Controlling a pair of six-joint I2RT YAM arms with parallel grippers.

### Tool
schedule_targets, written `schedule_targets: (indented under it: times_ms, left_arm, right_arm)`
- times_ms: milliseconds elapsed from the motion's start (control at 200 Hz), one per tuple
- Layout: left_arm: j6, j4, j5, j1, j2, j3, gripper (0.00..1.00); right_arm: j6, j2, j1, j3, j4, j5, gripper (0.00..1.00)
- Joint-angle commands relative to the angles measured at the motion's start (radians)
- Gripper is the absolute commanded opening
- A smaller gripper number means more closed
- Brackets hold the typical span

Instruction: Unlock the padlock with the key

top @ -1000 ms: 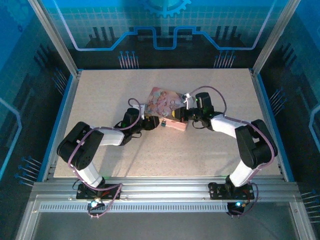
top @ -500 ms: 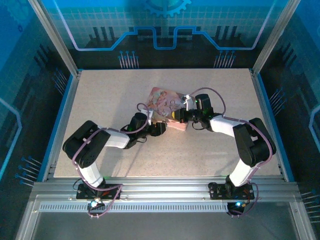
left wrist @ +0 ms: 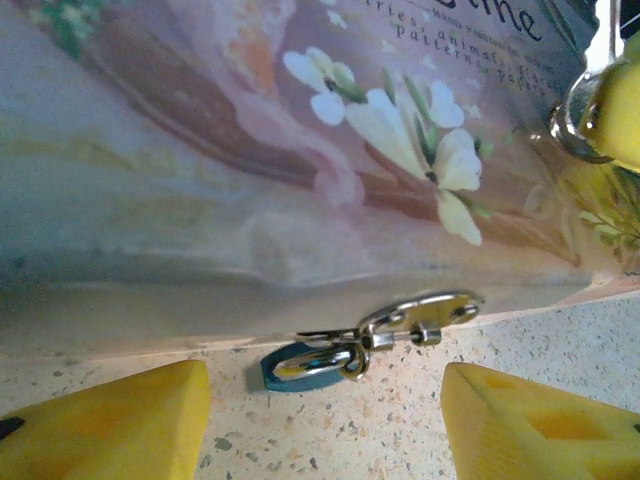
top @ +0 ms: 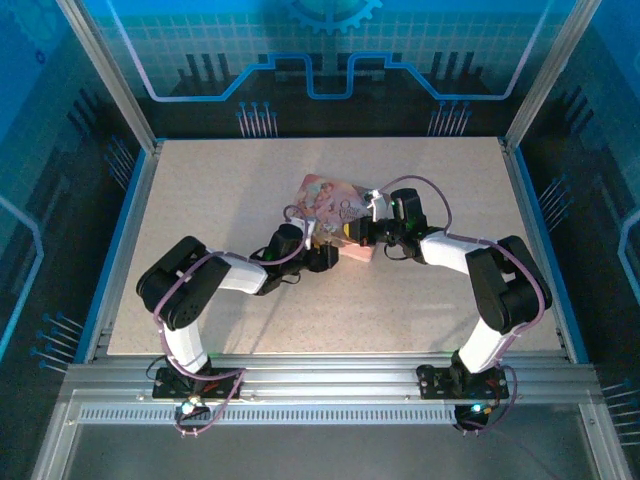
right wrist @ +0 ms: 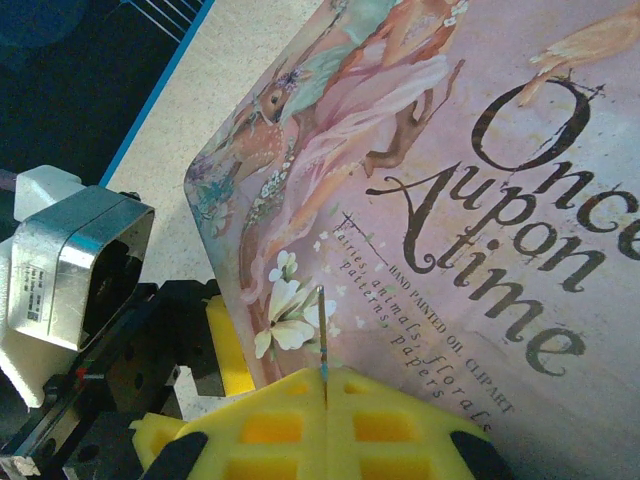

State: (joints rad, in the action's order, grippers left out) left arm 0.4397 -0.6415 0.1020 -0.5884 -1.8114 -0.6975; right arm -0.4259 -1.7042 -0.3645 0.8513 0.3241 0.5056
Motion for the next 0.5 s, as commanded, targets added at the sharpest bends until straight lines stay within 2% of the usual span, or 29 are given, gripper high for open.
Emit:
schedule_targets:
  times_ms: [0,265,490]
  left_arm:
    - [-0.034,-0.013,-0.016,-0.013,-0.014,-0.033,0.62]
    - [-0.027,0.008,-0.032,-0.04,-0.026,-0.059,0.57]
    - [0.03,0.003,-0.04,-0.043,-0.038,-0.075,0.53]
  right_arm:
    - [0.005,-0.035,0.001,-0.039,-0.07,-0.029,0.0]
    - [0.002,-0.035,-0.001,-0.042,-0.064,-0.027,0.0]
    - [-0.001,-0.032,-0.002,-0.051,-0.06,-0.029,0.0]
